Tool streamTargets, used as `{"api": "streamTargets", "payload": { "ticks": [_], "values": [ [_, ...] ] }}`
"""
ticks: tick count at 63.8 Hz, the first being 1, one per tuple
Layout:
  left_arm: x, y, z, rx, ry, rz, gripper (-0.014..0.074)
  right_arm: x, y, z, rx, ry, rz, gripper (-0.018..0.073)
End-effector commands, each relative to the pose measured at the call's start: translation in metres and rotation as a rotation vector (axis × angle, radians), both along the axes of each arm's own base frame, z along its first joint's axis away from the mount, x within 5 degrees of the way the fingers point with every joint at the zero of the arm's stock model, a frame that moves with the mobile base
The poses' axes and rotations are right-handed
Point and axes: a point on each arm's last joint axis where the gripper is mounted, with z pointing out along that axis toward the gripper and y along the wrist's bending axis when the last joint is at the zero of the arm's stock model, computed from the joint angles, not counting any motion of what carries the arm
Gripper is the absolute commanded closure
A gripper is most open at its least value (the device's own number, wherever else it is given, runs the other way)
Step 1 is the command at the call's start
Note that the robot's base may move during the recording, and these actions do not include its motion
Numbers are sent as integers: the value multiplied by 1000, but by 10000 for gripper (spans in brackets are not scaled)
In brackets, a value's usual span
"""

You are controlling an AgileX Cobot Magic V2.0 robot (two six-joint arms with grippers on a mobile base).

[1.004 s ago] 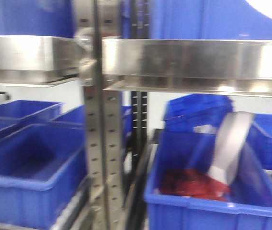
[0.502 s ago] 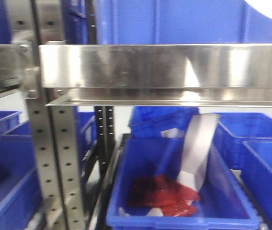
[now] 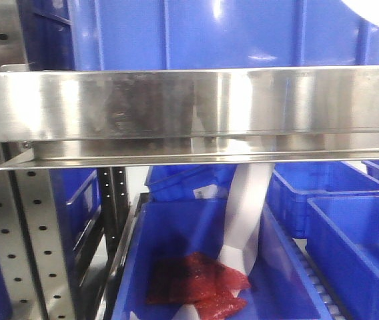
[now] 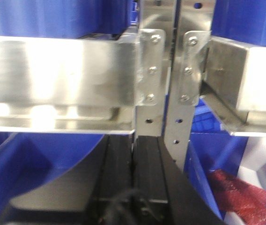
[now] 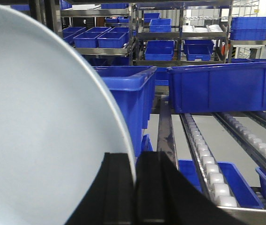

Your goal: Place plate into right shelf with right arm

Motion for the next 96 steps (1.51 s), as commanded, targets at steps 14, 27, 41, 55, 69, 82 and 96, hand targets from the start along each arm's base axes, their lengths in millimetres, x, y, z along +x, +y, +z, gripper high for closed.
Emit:
{"api": "streamTargets", "payload": {
  "ticks": [14, 27, 41, 55, 69, 82, 96],
  "values": [
    [0, 0, 5, -2, -82, -1, 643, -3, -1, 21, 29, -152, -3, 505],
    [0, 0, 5, -2, -82, -1, 643, 9, 3, 61, 28, -146, 14, 505],
    [0, 0, 5, -2, -82, -1, 643, 57, 27, 136, 30, -152, 113, 505],
    [0, 0, 5, -2, -82, -1, 643, 117, 66, 176, 31, -150, 206, 505],
    [0, 0, 5, -2, -82, -1, 643, 179, 89, 186, -20, -144, 194, 505],
    [0, 0, 5, -2, -82, -1, 643, 220, 106, 161, -33, -113, 200, 503],
    [0, 0, 5, -2, -82, -1, 643, 243, 106, 138, -52, -31, 178, 403]
  ]
}}
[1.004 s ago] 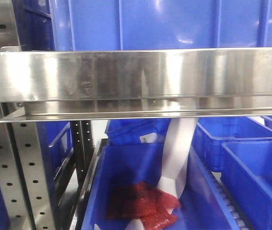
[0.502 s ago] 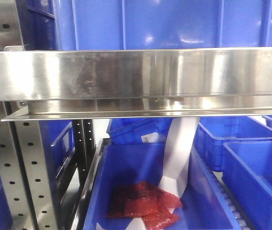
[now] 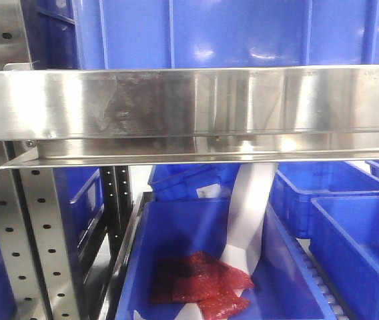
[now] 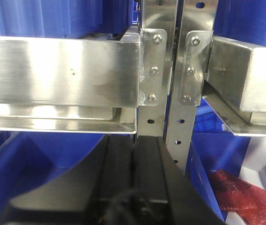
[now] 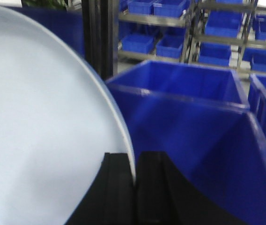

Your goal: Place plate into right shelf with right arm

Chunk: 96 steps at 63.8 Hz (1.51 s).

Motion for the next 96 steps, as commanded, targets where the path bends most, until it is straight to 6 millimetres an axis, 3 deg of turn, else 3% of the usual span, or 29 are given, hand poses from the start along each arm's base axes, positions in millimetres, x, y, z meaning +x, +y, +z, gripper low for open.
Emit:
{"api": "streamTargets", "payload": {
  "ticks": [1, 11, 20, 26, 34, 37, 43, 52, 59, 81, 96],
  "values": [
    [0, 0, 5, -2, -82, -1, 643, -9, -10, 34, 57, -156, -13, 373],
    [0, 0, 5, -2, -82, -1, 643, -6, -19, 32, 78, -127, -41, 157],
    [0, 0, 5, -2, -82, -1, 643, -1, -33, 32, 123, -112, -82, 155],
    [0, 0, 5, -2, -82, -1, 643, 0, -45, 32, 166, -88, -116, 242],
    [0, 0, 5, -2, -82, -1, 643, -5, -62, 36, 202, -39, -158, 531],
    [0, 0, 5, -2, -82, -1, 643, -9, -70, 37, 197, -21, -179, 491],
    [0, 0, 5, -2, -82, -1, 643, -17, -88, 39, 186, -2, -229, 512],
    [0, 0, 5, -2, -82, -1, 643, -50, -106, 38, 177, -24, -277, 511],
    [0, 0, 5, -2, -82, -1, 643, -83, -110, 22, 83, -70, -286, 511],
    [0, 0, 5, -2, -82, -1, 643, -184, -116, -72, 54, -219, -268, 512],
    [0, 0, 5, -2, -82, -1, 643, -244, -121, -121, 68, -283, -267, 512]
  ]
}}
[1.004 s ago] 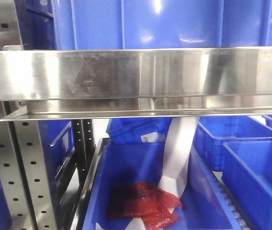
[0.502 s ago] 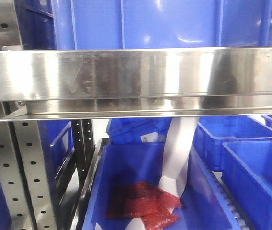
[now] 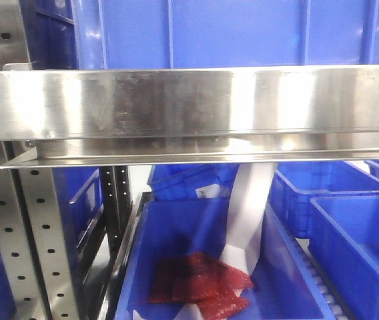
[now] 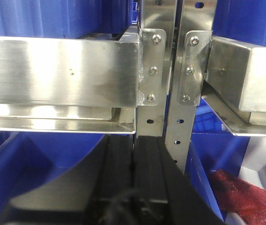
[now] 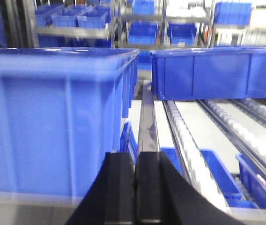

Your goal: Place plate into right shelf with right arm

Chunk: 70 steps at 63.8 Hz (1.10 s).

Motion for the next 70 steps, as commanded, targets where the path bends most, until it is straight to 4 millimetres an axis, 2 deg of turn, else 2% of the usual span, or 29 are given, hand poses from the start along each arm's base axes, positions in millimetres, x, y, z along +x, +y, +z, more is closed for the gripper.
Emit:
{"api": "streamTargets", "payload": {
  "ticks": [1, 8, 15, 42, 57, 70],
  "values": [
    [0, 0, 5, -2, -82, -1, 643, -19, -1, 7, -2, -174, 0, 512],
    [0, 0, 5, -2, -82, -1, 643, -35, -3, -6, 2, -221, 0, 512],
    [0, 0, 5, -2, -82, -1, 643, -42, -3, -14, 3, -241, -1, 512],
    [0, 0, 5, -2, -82, -1, 643, -42, -3, -25, 1, -209, -1, 512],
    [0, 0, 5, -2, -82, -1, 643, -44, -3, -60, -4, -146, -1, 512],
    [0, 0, 5, -2, -82, -1, 643, -57, -5, -73, -3, -168, -9, 513]
  ]
}}
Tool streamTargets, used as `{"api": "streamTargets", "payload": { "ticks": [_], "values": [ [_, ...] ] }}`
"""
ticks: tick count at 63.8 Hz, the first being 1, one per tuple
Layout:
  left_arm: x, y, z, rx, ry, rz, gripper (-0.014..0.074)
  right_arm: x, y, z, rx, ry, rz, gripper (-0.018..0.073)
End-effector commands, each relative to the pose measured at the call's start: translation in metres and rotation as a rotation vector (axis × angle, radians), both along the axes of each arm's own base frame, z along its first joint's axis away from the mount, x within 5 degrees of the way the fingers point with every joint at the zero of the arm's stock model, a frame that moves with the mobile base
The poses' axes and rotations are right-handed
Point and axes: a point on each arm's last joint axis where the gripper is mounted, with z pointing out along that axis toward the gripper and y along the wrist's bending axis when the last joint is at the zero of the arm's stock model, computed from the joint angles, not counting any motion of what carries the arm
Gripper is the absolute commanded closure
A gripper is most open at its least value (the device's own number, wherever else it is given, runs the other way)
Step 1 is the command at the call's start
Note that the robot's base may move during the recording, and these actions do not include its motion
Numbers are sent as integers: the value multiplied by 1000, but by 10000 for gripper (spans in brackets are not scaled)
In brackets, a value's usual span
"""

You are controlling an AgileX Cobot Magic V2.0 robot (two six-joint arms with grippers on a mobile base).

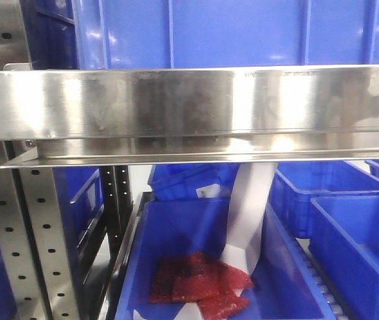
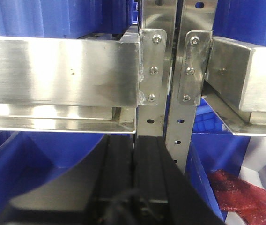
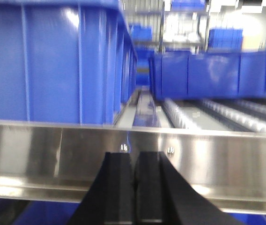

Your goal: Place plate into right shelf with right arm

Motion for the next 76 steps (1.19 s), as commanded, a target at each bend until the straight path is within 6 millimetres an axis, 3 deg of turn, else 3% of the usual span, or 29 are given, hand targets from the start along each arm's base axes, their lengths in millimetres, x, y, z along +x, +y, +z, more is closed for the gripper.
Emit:
{"api": "streamTargets", "payload": {
  "ticks": [1, 76],
  "values": [
    [0, 0, 5, -2, -82, -1, 643, -4, 0, 7, -10, -77, -8, 513],
    [0, 0, 5, -2, -82, -1, 643, -4, -1, 5, -12, -48, -9, 513]
  ]
}}
